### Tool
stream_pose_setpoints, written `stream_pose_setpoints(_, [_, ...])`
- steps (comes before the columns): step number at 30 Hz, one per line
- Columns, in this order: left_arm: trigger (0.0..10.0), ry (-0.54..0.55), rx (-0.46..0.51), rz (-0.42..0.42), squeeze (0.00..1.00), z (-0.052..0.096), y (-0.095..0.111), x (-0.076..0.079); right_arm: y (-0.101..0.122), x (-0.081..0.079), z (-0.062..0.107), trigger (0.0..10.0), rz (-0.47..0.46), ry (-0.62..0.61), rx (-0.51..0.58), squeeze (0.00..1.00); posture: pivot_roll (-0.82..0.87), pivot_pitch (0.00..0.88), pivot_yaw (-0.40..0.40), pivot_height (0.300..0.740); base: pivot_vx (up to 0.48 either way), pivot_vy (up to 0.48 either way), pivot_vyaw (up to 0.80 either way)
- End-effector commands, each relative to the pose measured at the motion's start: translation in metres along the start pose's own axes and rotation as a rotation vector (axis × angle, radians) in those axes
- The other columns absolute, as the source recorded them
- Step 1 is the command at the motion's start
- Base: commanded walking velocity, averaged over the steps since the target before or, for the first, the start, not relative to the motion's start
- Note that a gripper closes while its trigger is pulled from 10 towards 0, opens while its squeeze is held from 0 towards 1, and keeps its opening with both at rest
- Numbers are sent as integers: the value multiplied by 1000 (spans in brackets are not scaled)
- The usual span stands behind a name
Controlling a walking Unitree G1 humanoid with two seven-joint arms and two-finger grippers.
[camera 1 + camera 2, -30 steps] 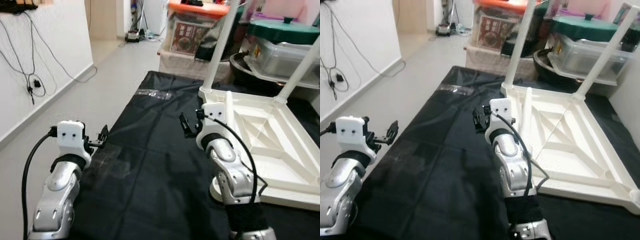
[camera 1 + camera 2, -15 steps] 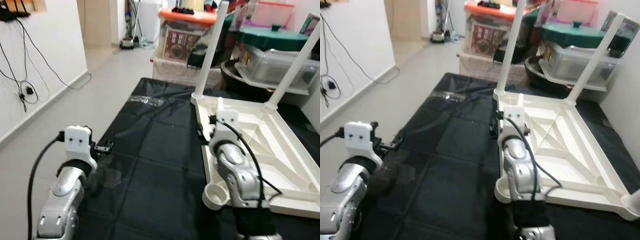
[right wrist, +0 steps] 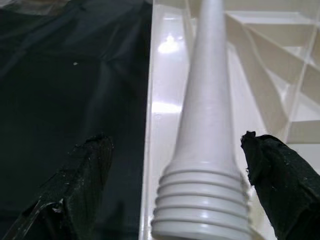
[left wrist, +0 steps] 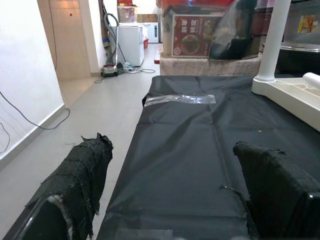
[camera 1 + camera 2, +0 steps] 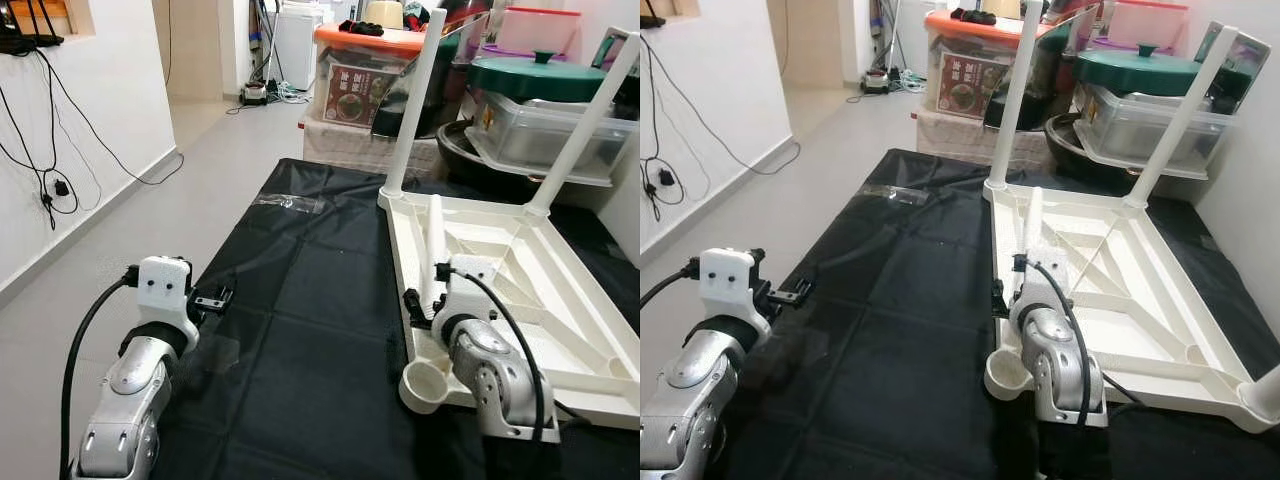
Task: Building children table
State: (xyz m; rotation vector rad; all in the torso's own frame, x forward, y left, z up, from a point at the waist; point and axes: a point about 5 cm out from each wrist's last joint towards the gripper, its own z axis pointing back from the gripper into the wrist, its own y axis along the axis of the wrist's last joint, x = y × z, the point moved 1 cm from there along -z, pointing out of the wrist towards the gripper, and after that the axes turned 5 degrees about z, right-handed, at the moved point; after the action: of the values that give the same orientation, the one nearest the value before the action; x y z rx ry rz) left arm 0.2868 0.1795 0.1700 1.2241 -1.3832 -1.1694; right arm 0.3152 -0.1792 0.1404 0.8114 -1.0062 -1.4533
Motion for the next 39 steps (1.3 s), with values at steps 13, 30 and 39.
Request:
stream_pose_setpoints(13, [10000,16,-13,-14,0,0,-2,-2,-20,7,-12,10000,-5,-71,-114,0,57,0,-124,740,0,0,0])
stream_pose_setpoints(30, [10000,12,-14,-18,0,-1,-3,1,-20,5,-12,0,-74,-92,-69,0,56,0,-123,740,0,0,0])
stream_pose_setpoints(39, [10000,-10,2,48,0,-2,2,0,13,-7,-6,0,-124,70,138,0,57,0,-117,740,0,0,0])
